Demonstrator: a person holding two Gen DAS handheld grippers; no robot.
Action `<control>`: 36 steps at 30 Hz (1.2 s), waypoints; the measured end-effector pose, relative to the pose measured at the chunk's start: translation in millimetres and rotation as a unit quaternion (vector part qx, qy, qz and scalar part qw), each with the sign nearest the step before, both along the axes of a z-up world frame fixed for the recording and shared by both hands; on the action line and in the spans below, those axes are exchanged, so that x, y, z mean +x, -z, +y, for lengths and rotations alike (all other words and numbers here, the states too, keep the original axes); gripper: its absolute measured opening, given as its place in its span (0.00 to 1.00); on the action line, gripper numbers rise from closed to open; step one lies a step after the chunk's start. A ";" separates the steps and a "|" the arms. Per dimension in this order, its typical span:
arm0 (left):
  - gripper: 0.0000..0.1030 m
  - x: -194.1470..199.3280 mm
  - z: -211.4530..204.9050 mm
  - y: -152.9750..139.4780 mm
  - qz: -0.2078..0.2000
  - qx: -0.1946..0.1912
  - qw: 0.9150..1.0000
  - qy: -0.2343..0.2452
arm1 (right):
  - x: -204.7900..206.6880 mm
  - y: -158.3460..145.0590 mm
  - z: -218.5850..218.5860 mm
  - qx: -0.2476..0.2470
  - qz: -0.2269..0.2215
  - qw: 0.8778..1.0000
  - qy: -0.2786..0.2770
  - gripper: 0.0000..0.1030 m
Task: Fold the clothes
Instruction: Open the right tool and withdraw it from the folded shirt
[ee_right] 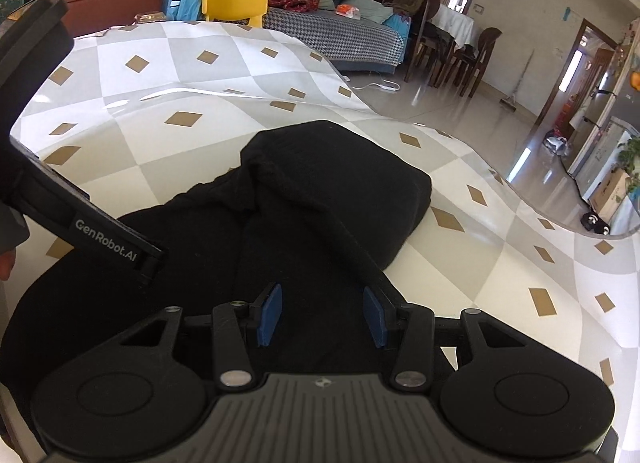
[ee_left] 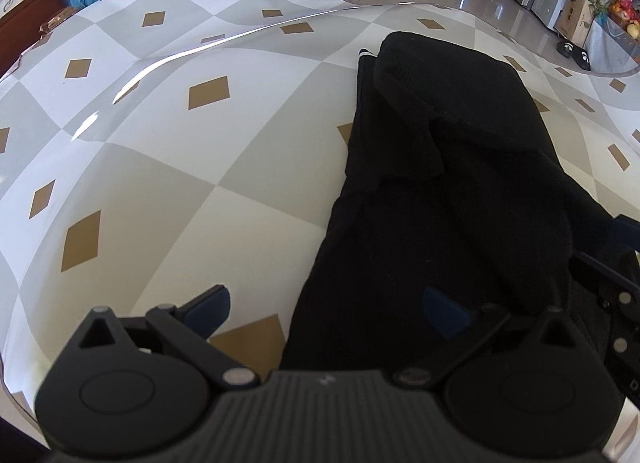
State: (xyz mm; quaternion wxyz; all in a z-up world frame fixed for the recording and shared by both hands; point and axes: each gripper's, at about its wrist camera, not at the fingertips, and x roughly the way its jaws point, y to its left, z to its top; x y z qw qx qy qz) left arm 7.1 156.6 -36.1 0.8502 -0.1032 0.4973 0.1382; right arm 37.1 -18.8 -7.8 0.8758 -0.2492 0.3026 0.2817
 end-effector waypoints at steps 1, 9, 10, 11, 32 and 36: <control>1.00 -1.3 -2.4 0.9 0.001 0.001 1.000 0.004 | -0.9 -0.9 -5.3 0.001 0.002 1.000 0.011 0.42; 1.00 -3.0 -20.7 10.6 0.008 0.019 0.999 0.029 | -4.3 -1.2 -49.3 0.013 0.019 0.994 0.109 0.42; 1.00 -3.1 -22.9 11.9 0.008 0.022 0.999 0.031 | -4.4 0.0 -54.7 0.015 0.021 0.992 0.124 0.42; 1.00 -3.1 -25.2 13.1 0.009 0.024 0.999 0.034 | -4.1 1.7 -60.8 0.019 0.024 0.990 0.141 0.42; 1.00 -1.4 -32.2 13.4 -0.009 0.030 0.999 0.036 | 4.2 36.9 -105.4 0.099 0.043 0.957 0.268 0.47; 1.00 0.8 -33.2 13.7 -0.012 0.031 0.999 0.034 | 2.5 39.3 -103.7 0.108 0.029 0.956 0.271 0.47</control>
